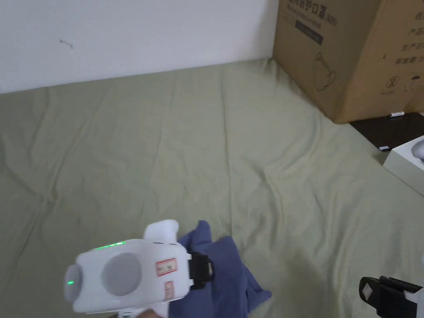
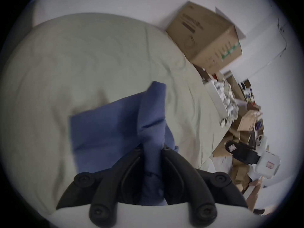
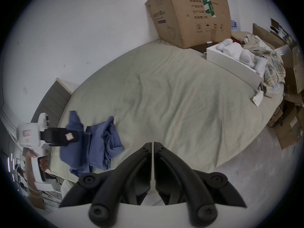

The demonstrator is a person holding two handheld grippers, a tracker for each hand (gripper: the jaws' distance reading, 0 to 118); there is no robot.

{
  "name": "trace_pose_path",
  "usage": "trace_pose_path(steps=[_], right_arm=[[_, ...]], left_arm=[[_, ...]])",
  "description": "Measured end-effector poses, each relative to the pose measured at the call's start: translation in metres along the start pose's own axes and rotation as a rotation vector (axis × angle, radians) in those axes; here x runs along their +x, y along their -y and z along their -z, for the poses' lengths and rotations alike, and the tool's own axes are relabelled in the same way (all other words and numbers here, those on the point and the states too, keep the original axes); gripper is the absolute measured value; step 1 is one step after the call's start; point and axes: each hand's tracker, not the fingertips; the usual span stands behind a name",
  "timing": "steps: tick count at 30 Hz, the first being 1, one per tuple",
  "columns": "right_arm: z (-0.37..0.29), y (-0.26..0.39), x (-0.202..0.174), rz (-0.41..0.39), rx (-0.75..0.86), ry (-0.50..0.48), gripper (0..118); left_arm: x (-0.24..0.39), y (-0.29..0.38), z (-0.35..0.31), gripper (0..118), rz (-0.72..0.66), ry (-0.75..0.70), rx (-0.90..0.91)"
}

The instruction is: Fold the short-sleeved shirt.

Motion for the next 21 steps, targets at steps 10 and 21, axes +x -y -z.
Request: trace_pose_path(steps=[10, 21], right_arm=[[0.004, 0.005, 0.026, 0.068, -0.017, 0.044, 3], [0.011, 0.006, 0.018, 0.054, -0.036, 0.013, 3]], left_arm=[[-0.025, -0.005, -0.041, 105, -0.075, 0.112, 0.074], [-0.035, 0.016, 0.031, 8, -0.096, 0.132, -0.078]])
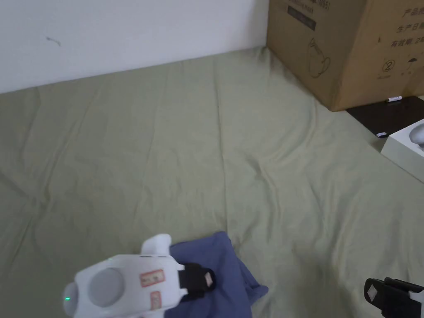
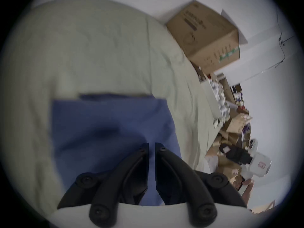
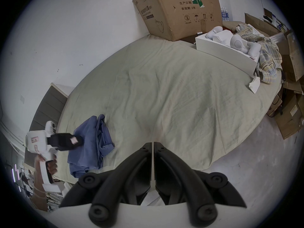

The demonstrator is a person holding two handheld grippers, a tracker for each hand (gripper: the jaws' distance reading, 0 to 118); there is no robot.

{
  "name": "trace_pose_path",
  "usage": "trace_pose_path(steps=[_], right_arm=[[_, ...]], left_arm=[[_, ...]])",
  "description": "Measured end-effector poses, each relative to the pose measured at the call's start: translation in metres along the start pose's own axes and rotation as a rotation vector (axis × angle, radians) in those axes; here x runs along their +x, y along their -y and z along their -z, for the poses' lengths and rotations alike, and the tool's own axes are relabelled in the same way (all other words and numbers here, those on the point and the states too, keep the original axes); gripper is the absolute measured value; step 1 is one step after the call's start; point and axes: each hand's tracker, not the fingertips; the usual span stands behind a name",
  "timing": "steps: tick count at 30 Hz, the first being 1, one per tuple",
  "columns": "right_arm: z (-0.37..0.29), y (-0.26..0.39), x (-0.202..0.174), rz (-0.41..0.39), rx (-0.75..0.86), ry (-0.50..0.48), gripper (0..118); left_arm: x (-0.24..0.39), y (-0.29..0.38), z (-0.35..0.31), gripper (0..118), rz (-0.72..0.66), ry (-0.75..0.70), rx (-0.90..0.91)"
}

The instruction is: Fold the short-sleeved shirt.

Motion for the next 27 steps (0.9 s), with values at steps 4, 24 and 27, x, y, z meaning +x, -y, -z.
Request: trace_pose_path(steps=[4, 24, 27], right_arm=[[-0.004, -0.001, 0.003, 0.001, 0.000, 0.012, 3], [0.097, 0.003, -0.168, -0.487, -0.173, -0.241, 3], [0.132, 0.010, -0.172, -0.528, -0.246, -0.224, 3]], left_arm=[[0.027, 0.007, 0.035, 0, 0.123, -0.029, -0.030], [-0.104, 0.058, -0.130, 93, -0.164, 0.022, 0.234], [-0.125, 0.061, -0.120, 103, -0.231, 0.051, 0.273]])
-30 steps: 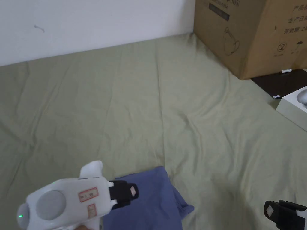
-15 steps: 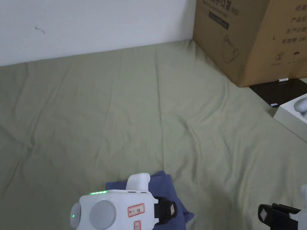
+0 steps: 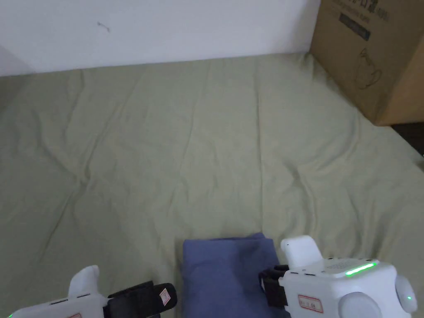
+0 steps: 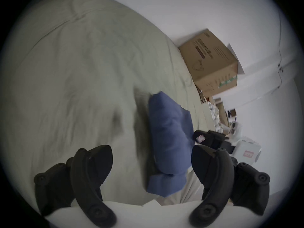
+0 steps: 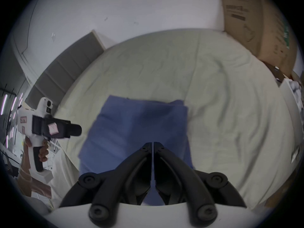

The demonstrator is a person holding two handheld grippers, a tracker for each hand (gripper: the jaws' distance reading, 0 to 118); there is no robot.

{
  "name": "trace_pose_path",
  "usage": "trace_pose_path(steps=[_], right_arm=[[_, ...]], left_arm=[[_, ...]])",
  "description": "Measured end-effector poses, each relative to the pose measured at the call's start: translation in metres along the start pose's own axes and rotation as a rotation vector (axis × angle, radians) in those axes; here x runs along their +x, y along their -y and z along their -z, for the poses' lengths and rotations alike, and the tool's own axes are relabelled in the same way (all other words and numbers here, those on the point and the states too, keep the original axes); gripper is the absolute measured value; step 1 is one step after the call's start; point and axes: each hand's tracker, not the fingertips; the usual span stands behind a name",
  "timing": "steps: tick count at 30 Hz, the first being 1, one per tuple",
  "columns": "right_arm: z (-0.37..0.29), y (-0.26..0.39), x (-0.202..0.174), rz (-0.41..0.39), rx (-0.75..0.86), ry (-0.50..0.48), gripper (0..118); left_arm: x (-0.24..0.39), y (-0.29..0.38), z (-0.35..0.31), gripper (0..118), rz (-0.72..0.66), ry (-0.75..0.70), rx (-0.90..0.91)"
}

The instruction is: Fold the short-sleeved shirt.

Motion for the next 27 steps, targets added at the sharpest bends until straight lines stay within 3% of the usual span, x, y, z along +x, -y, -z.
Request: trace_pose_path(steps=[2, 5, 11, 13, 15, 19, 24, 27], right_arm=[[0.018, 0.004, 0.013, 0.032, -0.041, 0.029, 3], [0.011, 0.003, 0.029, 0.206, 0.003, -0.070, 3], [0.010, 0.003, 0.022, 0.101, -0.004, -0.022, 3], [0.011, 0.002, 0.019, 0.082, -0.005, -0.009, 3], [0.010, 0.002, 0.017, 0.079, -0.007, -0.002, 3], [0.004, -0.001, 0.015, 0.094, -0.009, -0.002, 3], [-0.018, -0.010, -0.003, 0.050, 0.031, 0.013, 3], [-0.029, -0.014, -0.013, 0.042, 0.060, 0.013, 3]], left_arm=[[-0.007, 0.000, 0.014, 103, -0.062, 0.039, -0.022], [-0.012, -0.004, 0.048, 103, -0.137, 0.150, -0.086], [0.002, -0.014, 0.103, 101, -0.243, 0.293, -0.165], [0.004, -0.018, 0.118, 81, -0.294, 0.310, -0.224], [0.004, -0.019, 0.128, 29, -0.273, 0.142, -0.259], [-0.006, -0.016, 0.121, 26, -0.314, 0.258, -0.258], [-0.027, -0.026, 0.080, 26, -0.268, 0.222, -0.247], [-0.054, -0.056, 0.023, 26, -0.189, 0.116, -0.213]])
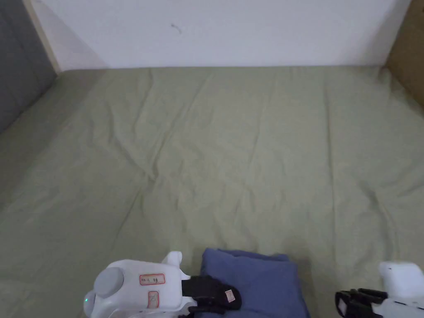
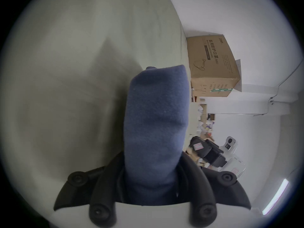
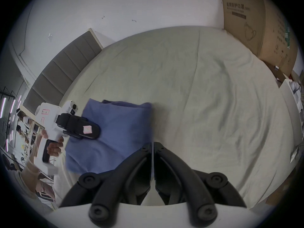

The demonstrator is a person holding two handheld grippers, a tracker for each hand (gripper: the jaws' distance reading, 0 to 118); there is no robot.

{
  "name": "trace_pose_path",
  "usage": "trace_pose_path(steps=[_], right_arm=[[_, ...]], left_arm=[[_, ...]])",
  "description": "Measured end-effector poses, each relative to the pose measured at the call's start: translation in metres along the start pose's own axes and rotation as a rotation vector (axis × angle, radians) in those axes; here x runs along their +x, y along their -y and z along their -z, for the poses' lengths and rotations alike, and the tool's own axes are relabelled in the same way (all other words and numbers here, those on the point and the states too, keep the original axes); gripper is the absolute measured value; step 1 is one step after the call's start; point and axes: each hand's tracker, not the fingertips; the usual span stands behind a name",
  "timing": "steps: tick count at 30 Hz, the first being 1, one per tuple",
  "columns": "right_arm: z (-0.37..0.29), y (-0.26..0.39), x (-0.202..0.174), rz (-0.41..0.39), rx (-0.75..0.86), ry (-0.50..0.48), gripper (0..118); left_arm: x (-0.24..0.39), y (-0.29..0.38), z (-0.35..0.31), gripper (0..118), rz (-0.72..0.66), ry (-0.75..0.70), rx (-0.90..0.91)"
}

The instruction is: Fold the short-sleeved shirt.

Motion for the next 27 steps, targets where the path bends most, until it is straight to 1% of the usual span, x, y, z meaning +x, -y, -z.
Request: trace_pose_path(steps=[2, 4, 5, 7, 9, 12, 14, 16, 17, 18, 19, 20, 21, 22, 23, 25, 27], right_arm=[[-0.002, -0.001, -0.006, 0.006, 0.015, -0.003, 3], [0.002, 0.000, -0.010, 0.017, 0.020, -0.009, 3], [0.003, 0.000, -0.011, 0.022, 0.017, -0.013, 3], [0.010, 0.000, -0.016, 0.031, -0.005, -0.017, 3], [0.018, 0.000, -0.020, 0.032, -0.037, -0.005, 3], [0.025, 0.001, -0.028, 0.031, -0.046, 0.010, 3], [0.028, 0.000, -0.032, 0.029, -0.069, 0.011, 3], [0.030, 0.000, -0.036, -0.015, -0.095, 0.022, 3], [0.032, -0.001, -0.037, -0.026, -0.104, 0.037, 3], [0.034, -0.001, -0.037, -0.029, -0.100, 0.045, 3], [0.036, -0.002, -0.038, -0.023, -0.101, 0.052, 3], [0.036, -0.003, -0.038, -0.018, -0.103, 0.047, 3], [0.035, -0.003, -0.040, -0.012, -0.107, 0.036, 3], [0.034, -0.004, -0.042, -0.015, -0.107, 0.031, 3], [0.034, -0.004, -0.043, -0.023, -0.106, 0.029, 3], [0.032, -0.006, -0.048, -0.044, -0.105, 0.036, 3], [0.031, -0.006, -0.050, -0.050, -0.096, 0.036, 3]], left_arm=[[-0.011, -0.018, -0.052, 26, 0.049, -0.113, 0.043], [-0.030, -0.043, -0.116, 26, 0.068, -0.268, 0.112], [-0.035, -0.050, -0.133, 26, 0.081, -0.320, 0.124], [-0.054, -0.076, -0.180, 26, 0.097, -0.473, 0.147], [-0.069, -0.098, -0.214, 26, 0.102, -0.624, 0.137], [-0.090, -0.129, -0.252, 26, 0.107, -0.794, 0.121], [-0.095, -0.137, -0.271, 26, 0.181, -0.898, 0.095], [-0.095, -0.140, -0.286, 26, 0.179, -1.009, 0.095], [-0.100, -0.142, -0.293, 26, 0.159, -1.035, 0.116], [-0.106, -0.143, -0.299, 28, 0.148, -1.032, 0.143], [-0.110, -0.143, -0.304, 43, 0.141, -1.029, 0.147], [-0.112, -0.139, -0.308, 66, 0.113, -1.053, 0.172], [-0.113, -0.137, -0.310, 92, 0.107, -1.098, 0.197], [-0.112, -0.135, -0.313, 99, 0.110, -1.148, 0.212], [-0.109, -0.130, -0.318, 98, 0.113, -1.146, 0.251], [-0.105, -0.121, -0.333, 98, 0.111, -1.046, 0.332], [-0.094, -0.113, -0.340, 98, 0.088, -1.028, 0.359]])
